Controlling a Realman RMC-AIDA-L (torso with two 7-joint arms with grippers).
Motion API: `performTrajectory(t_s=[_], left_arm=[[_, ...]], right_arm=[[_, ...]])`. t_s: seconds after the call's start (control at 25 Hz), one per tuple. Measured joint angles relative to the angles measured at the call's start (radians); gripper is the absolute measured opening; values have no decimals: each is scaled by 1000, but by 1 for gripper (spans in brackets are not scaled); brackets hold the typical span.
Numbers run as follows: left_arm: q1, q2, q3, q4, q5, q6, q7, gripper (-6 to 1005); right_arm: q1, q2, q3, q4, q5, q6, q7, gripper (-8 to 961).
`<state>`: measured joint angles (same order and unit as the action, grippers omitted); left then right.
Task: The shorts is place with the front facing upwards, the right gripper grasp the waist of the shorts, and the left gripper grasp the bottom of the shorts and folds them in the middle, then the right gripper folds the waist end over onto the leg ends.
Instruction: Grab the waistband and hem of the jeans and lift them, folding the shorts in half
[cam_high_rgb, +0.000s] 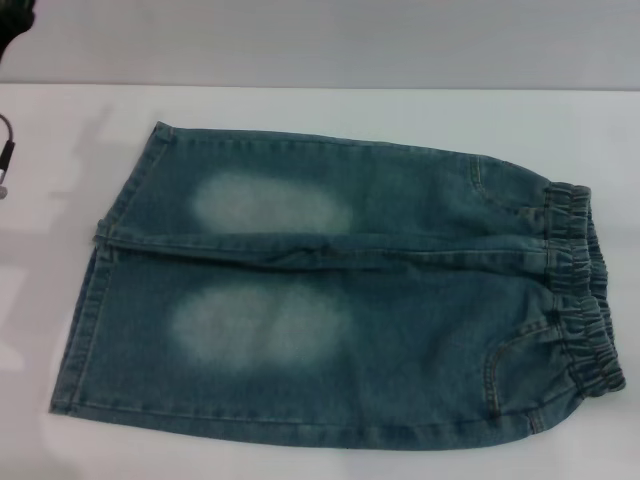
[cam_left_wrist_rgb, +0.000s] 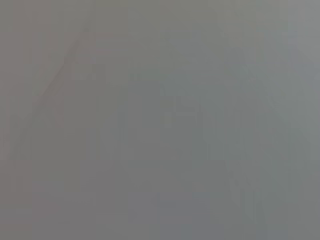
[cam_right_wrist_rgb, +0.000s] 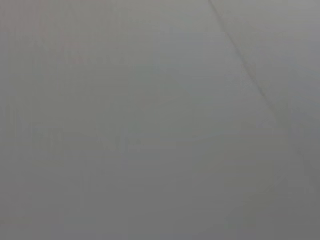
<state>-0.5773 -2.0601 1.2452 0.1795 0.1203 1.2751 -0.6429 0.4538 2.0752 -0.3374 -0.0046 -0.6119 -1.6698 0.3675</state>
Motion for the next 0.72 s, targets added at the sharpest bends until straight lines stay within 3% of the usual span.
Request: performTrajectory(t_s=[0.16, 0.32, 0.36, 0.4, 0.48, 0.68, 0.72], left_arm=[[24, 21, 95, 68, 2, -12, -45, 768], [9, 85, 197, 95, 19, -46, -205, 767], [9, 85, 197, 95, 19, -46, -205, 767], [2, 106, 214, 104, 48, -56, -260, 767], [-4, 127, 220, 120, 101, -64, -323, 767], [-11, 229, 212, 238, 367, -90, -646, 767], [-13, 261, 193, 281, 485, -93, -778, 766]], right_arm=[[-3, 0, 0, 0, 0, -2, 2, 608], [-3, 0, 0, 0, 0, -2, 2, 608], [-2, 0, 0, 0, 0, -2, 2, 608], [-1, 0, 0, 0, 0, -2, 2, 608], [0, -1, 0, -1, 0, -2, 9, 608], [-7, -3, -1, -14, -1, 5, 66, 607], [-10, -4, -3, -18, -2, 7, 73, 607]])
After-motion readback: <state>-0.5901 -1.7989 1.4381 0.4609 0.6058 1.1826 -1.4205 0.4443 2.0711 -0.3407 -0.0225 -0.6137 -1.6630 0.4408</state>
